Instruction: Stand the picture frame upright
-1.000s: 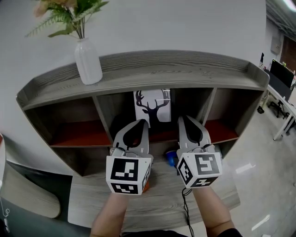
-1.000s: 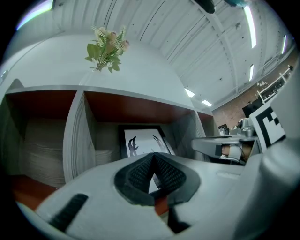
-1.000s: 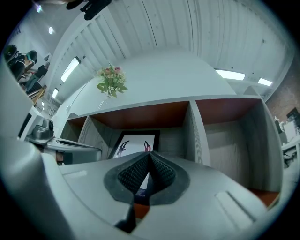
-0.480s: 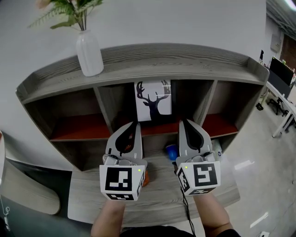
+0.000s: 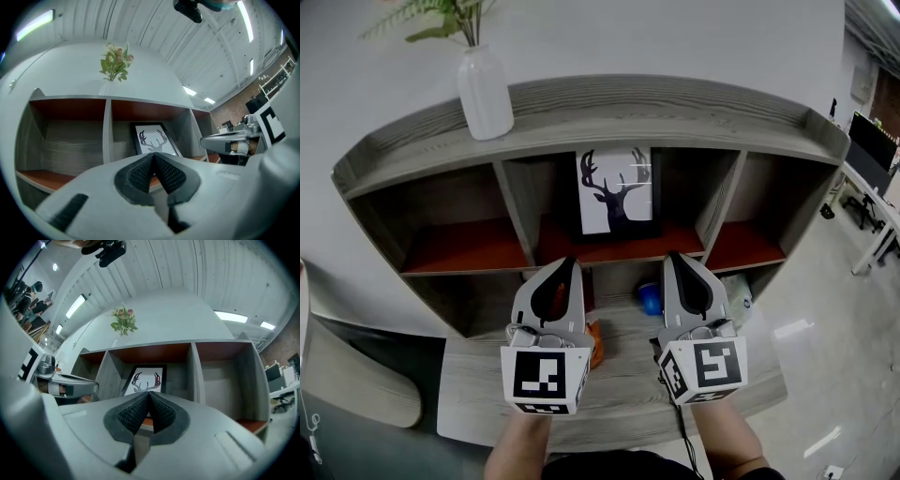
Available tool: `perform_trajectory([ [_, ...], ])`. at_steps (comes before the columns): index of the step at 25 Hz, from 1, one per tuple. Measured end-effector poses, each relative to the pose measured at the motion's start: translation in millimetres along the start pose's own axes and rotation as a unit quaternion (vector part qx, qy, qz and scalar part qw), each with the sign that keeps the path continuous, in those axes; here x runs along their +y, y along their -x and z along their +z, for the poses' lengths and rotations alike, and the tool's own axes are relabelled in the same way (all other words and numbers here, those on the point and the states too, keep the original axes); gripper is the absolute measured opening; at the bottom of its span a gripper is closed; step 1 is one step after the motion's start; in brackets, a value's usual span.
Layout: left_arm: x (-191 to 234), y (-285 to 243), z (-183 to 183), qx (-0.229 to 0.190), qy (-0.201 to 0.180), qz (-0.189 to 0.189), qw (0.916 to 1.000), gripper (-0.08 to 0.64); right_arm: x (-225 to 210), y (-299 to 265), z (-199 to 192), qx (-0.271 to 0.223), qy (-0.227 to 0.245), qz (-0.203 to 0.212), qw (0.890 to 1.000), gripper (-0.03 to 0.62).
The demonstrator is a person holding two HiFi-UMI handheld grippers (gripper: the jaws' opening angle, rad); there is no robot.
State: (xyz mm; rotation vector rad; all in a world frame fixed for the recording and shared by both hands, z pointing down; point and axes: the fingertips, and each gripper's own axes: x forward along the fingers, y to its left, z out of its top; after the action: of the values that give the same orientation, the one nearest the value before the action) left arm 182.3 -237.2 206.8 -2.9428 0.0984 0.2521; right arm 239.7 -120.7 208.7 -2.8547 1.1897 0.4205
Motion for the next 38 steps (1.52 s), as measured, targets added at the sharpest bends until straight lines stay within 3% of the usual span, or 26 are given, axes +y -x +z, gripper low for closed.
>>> perform_trajectory([
  [13, -6.4, 12.3, -22.7, 0.004, -0.013, -0.007, 0.9999, -0.003, 8.2, 13.3, -35.9, 0.036, -0.009, 0.004, 0.999, 0.000],
  [31, -17.6, 26.4, -72.0, 0.068, -0.011, -0.016, 0.9975, -0.003, 28.0, 26.3, -71.4, 0.080, -0.030, 0.026, 0.996, 0.000],
  [38, -16.8, 29.5, -78.2, 0.066, -0.008, -0.013, 0.9977, -0.003, 32.0, 29.7, -80.7, 0.093, -0.027, 0.033, 0.995, 0.000],
])
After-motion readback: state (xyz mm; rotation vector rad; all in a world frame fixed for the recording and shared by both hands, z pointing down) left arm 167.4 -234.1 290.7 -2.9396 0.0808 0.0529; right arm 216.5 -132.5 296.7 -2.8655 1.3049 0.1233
